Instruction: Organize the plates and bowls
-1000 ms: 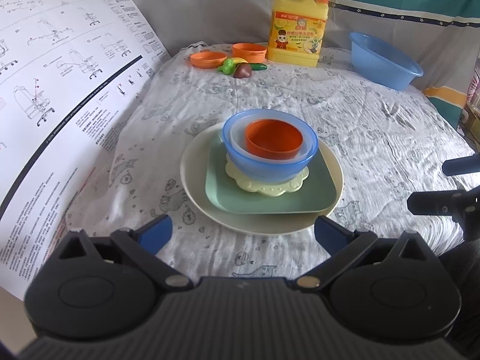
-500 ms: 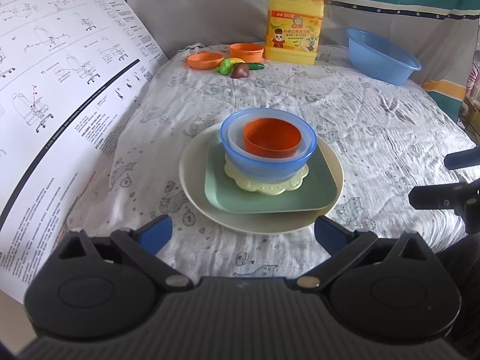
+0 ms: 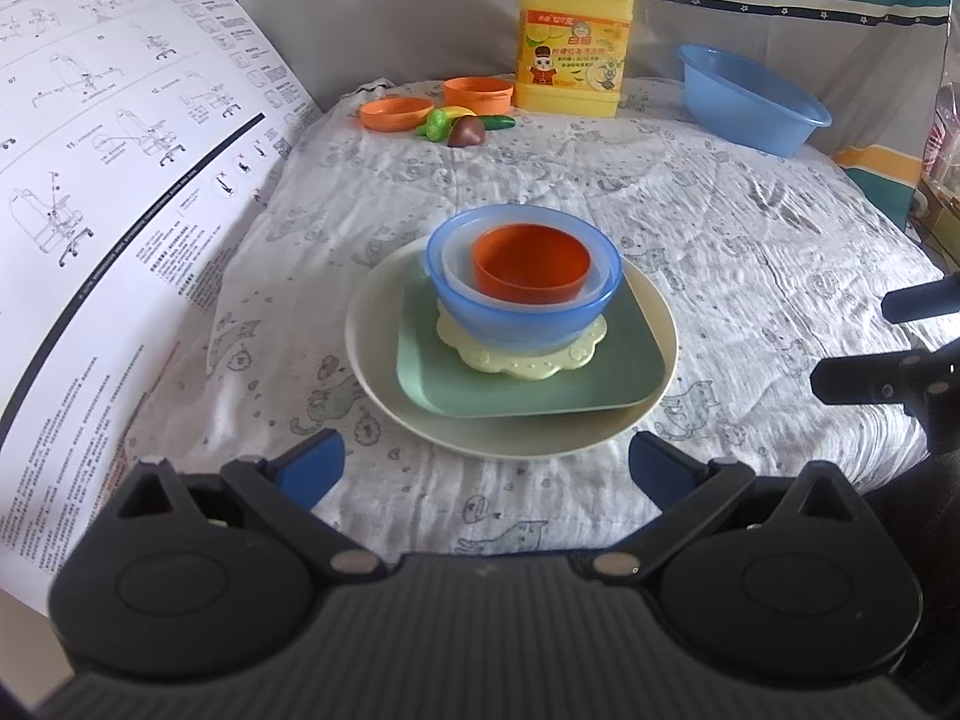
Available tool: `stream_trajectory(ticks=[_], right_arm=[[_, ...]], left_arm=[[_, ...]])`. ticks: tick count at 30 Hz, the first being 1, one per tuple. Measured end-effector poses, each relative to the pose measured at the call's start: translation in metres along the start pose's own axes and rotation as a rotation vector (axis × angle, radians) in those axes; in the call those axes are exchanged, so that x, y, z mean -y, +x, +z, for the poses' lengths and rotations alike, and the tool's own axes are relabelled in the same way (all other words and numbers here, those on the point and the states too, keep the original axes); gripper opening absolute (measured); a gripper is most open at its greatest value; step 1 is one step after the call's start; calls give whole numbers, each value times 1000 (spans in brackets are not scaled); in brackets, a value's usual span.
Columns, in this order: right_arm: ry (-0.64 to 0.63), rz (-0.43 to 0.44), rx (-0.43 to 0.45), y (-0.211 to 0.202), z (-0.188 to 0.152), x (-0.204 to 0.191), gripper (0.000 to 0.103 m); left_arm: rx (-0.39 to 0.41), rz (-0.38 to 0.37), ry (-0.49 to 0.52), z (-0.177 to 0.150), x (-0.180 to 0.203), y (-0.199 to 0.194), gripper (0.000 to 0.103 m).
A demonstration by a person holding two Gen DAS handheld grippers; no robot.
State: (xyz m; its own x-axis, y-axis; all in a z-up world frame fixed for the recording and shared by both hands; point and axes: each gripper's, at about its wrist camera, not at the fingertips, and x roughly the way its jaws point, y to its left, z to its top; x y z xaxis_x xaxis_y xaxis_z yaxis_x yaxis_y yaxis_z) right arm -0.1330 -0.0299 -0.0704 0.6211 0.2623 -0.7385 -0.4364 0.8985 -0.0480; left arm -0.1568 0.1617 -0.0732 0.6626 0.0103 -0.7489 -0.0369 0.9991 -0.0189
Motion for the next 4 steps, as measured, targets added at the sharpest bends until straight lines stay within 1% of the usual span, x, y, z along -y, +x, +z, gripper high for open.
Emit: stream_trajectory(ticks=[4], right_arm=[[-4,-2,-2,0,0,-1,103]], left_arm=[[6,-9,4,1,-1,-3,103]])
